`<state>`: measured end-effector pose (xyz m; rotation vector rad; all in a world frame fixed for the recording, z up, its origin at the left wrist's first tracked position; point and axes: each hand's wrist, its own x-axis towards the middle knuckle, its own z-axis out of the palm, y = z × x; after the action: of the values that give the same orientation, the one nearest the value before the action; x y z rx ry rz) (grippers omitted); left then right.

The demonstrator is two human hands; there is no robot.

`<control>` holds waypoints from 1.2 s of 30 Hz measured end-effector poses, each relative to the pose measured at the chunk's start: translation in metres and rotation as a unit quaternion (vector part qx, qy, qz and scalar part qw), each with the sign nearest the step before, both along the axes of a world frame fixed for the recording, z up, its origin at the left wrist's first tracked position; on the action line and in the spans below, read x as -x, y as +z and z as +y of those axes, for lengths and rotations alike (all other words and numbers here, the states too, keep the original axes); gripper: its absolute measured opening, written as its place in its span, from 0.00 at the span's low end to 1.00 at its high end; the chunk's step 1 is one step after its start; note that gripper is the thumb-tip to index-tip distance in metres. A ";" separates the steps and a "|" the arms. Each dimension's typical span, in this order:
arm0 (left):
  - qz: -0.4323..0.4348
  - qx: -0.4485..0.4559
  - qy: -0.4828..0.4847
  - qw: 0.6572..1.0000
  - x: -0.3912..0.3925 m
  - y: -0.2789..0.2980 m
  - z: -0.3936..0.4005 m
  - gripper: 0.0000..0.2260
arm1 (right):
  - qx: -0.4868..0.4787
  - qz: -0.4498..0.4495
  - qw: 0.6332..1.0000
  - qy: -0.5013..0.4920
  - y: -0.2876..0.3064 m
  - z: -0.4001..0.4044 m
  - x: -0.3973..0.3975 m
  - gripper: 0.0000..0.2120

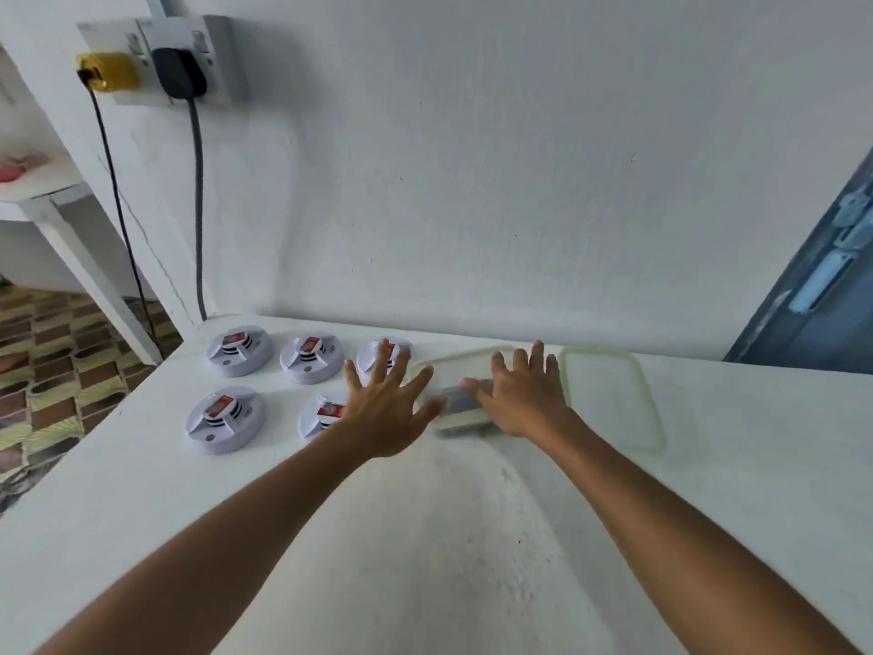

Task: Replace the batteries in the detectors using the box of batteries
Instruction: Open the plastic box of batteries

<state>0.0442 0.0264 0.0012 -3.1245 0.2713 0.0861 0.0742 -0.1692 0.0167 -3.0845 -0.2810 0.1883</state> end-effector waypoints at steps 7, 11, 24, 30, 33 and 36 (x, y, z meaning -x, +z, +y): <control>0.049 0.060 -0.055 0.995 -0.038 0.012 0.014 0.28 | -0.065 -0.067 0.995 -0.039 0.013 0.015 0.039 0.29; 0.057 0.099 -0.152 0.982 -0.050 0.023 0.006 0.28 | -0.447 0.056 0.889 -0.081 0.020 0.037 0.073 0.10; 0.108 0.159 -0.162 0.968 -0.049 0.016 0.001 0.26 | -0.841 0.164 0.315 -0.409 -0.029 0.068 0.077 0.13; 0.109 0.167 -0.155 0.968 -0.049 0.013 0.000 0.26 | -0.860 0.148 0.288 -0.395 -0.041 0.072 0.074 0.10; 0.105 0.179 -0.150 0.967 -0.049 0.013 0.000 0.26 | -0.856 0.140 0.294 -0.401 -0.034 0.072 0.074 0.08; 0.105 0.192 -0.146 0.965 -0.047 0.013 0.001 0.26 | -0.836 0.170 0.296 -0.430 -0.020 0.074 0.078 0.11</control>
<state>0.0913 0.0273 0.0138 -3.4067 0.8433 0.4100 -0.0035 -0.0947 -0.0031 -0.6388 0.7365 0.2136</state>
